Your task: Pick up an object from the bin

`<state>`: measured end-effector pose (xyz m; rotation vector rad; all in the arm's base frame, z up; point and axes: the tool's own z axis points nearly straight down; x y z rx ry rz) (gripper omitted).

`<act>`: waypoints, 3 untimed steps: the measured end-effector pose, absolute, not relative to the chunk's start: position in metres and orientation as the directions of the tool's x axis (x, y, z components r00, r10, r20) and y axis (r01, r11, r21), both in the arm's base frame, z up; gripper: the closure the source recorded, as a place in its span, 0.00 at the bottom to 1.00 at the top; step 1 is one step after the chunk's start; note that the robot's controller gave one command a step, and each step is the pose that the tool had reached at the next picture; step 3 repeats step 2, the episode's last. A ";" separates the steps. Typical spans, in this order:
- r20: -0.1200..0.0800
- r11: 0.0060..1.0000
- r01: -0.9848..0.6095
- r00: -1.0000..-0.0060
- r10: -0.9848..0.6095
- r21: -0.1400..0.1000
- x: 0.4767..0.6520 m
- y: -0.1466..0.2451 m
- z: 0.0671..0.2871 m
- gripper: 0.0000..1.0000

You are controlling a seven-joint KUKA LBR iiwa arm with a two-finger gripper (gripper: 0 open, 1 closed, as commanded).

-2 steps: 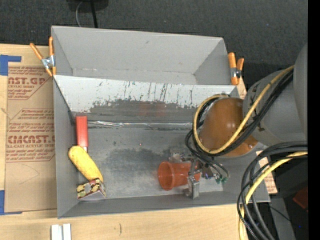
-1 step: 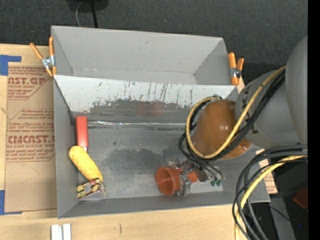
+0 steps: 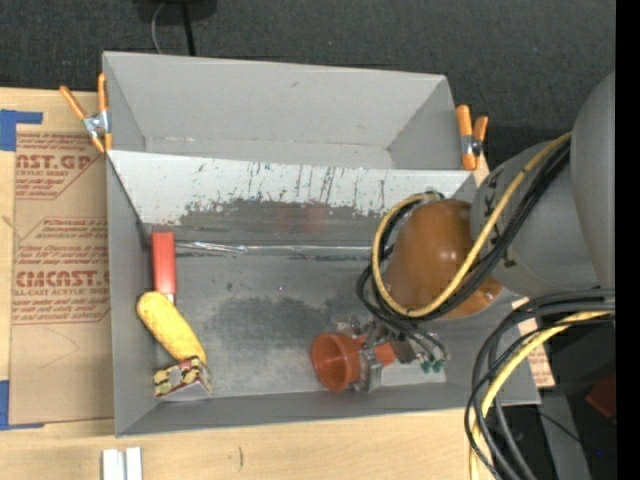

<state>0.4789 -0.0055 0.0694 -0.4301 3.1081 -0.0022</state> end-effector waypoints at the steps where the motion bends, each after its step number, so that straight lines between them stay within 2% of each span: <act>1: 0.003 0.962 -0.272 -0.962 -0.272 0.000 0.477 -0.005 0.075 1.00; 2: -0.004 0.962 -0.272 -0.962 -0.272 -0.002 0.479 -0.005 0.118 1.00; 3: -0.004 0.962 -0.272 -0.962 -0.272 -0.002 0.479 -0.005 0.118 1.00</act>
Offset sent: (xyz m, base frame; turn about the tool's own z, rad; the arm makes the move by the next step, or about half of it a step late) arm 0.0000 0.0001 0.0496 0.0000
